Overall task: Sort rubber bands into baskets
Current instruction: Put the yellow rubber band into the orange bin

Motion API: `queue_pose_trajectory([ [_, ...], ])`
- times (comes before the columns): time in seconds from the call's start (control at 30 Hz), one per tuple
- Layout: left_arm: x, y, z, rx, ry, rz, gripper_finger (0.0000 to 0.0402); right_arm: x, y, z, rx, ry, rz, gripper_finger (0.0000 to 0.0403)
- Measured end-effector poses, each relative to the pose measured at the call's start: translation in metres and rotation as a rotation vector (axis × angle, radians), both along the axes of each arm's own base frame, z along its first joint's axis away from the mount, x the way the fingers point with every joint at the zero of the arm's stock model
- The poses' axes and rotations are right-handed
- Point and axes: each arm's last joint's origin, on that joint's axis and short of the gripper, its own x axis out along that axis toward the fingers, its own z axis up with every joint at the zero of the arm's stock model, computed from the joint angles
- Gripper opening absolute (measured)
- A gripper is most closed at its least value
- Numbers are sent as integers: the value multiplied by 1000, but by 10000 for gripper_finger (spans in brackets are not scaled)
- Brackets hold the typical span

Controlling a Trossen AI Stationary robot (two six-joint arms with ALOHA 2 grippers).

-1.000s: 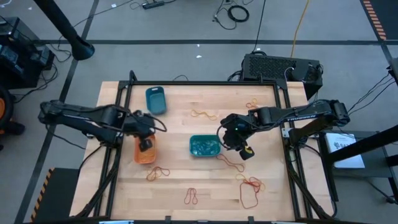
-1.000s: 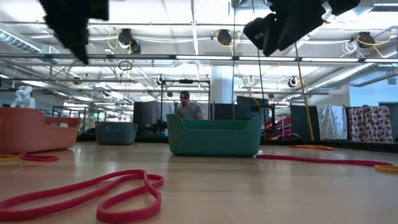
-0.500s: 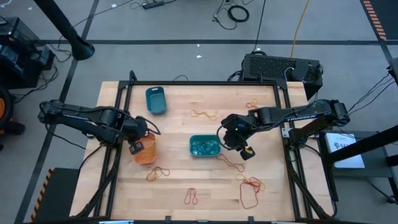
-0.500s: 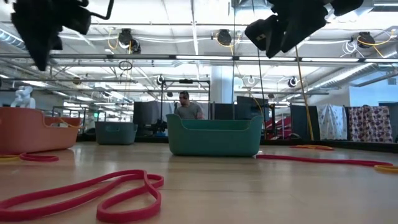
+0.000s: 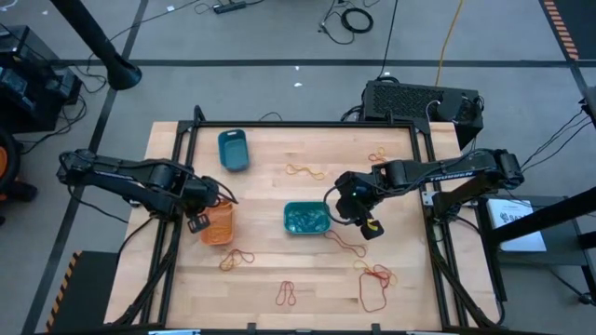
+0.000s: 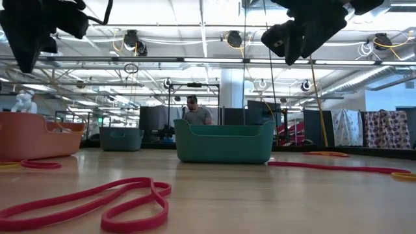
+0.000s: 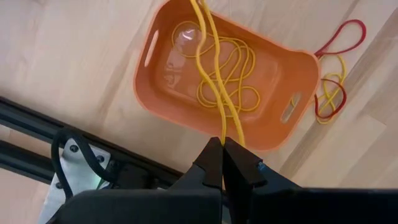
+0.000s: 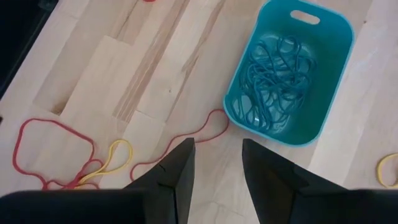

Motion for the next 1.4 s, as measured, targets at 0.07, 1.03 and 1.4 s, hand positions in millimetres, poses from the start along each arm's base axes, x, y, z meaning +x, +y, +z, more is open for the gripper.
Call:
queue_pose_trajectory([
  [0.07, 1, 0, 0, -1, -8, 0, 2, -1, 0, 0, 0, 7, 0, 128],
  [1.03, 1, -1, 0, -22, -6, 24, 5, -25, -98, -7, -46, 144, -231, 128],
  [1.4, 2, 1, 0, 27, -21, 23, 69, -62, -158, -20, -27, 216, -411, 128],
])
